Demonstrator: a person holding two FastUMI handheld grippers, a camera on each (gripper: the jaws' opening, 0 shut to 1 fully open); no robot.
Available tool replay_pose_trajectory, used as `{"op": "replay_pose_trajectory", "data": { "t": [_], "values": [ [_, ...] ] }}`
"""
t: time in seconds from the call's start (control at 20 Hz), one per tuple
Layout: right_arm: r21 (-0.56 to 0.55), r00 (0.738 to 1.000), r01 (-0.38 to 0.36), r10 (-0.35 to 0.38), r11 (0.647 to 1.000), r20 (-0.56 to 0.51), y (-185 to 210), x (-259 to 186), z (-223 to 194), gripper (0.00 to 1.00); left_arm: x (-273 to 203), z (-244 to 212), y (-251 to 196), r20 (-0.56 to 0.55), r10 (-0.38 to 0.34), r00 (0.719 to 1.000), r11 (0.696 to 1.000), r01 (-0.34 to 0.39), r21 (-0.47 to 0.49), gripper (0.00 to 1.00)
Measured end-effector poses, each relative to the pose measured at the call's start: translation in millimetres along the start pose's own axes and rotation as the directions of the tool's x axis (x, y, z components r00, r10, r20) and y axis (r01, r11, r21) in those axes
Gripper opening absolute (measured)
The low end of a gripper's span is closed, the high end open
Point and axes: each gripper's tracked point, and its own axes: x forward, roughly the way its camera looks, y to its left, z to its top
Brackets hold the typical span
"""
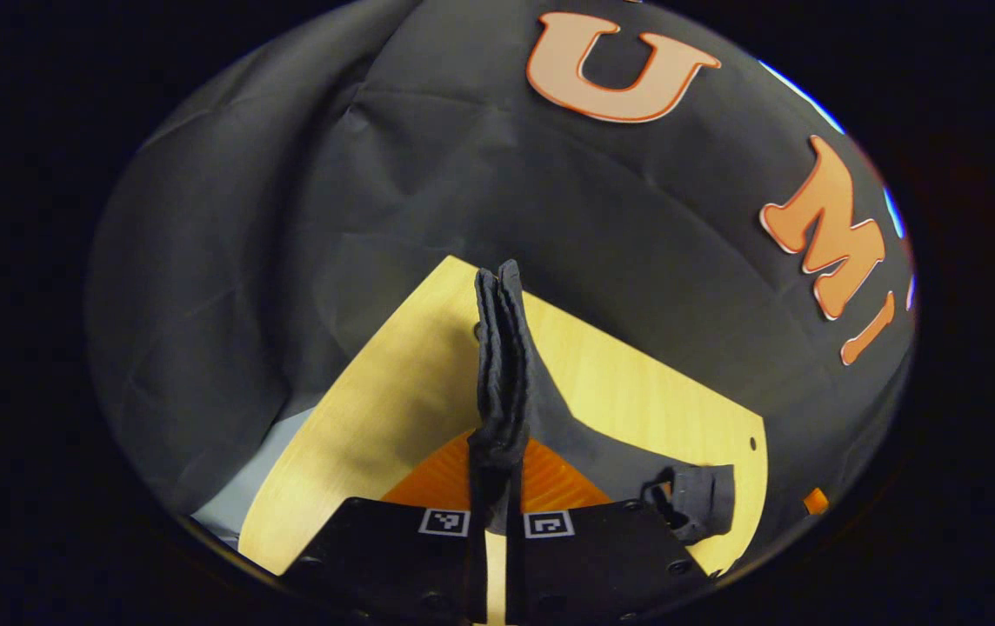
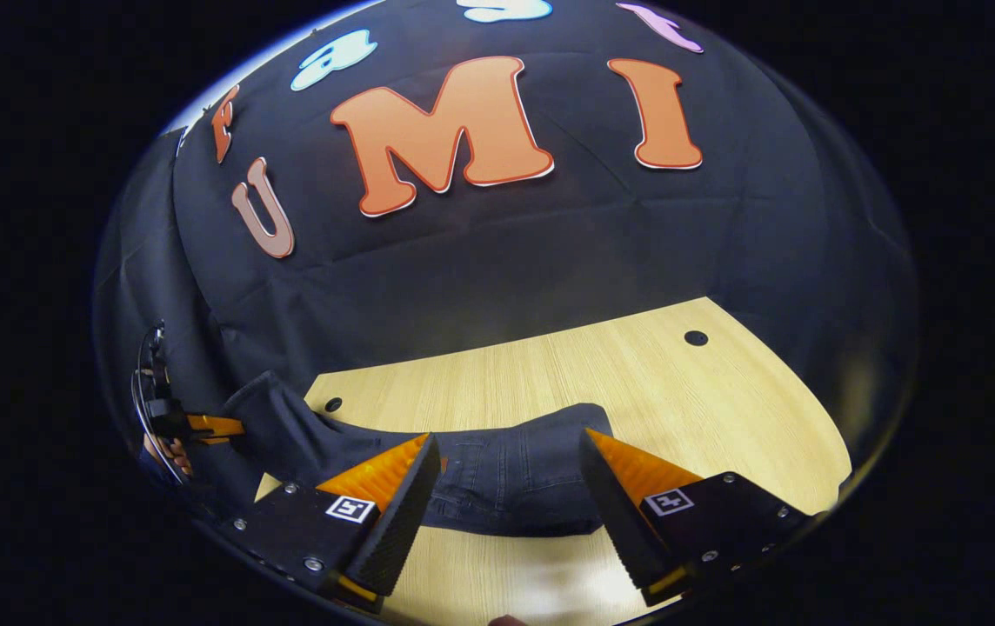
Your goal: Grasp the waist and the cuffs of the jeans and fold them to make the two legs overlap; first hold the waist and fold one-third of the jeans toward the cuffs, then hold the cuffs and fold the remaining one-third in the same direction to finish folding.
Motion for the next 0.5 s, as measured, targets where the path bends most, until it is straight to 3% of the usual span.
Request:
{"op": "replay_pose_trajectory", "data": {
  "t": [0.15,0.5],
  "values": [
    [-0.019,1.000,-0.014,0.014,1.000,0.013,-8.3,3.6,5.5,0.98,-30.5,9.8,-46.0,0.028,-0.061,0.998,0.998,0.060,0.024,0.08],
    [-0.016,0.999,-0.030,0.031,0.999,0.043,-42.8,3.0,22.6,0.98,-59.9,-7.5,-217.6,0.022,-0.216,0.976,0.967,0.211,0.142,0.08]
  ]
}}
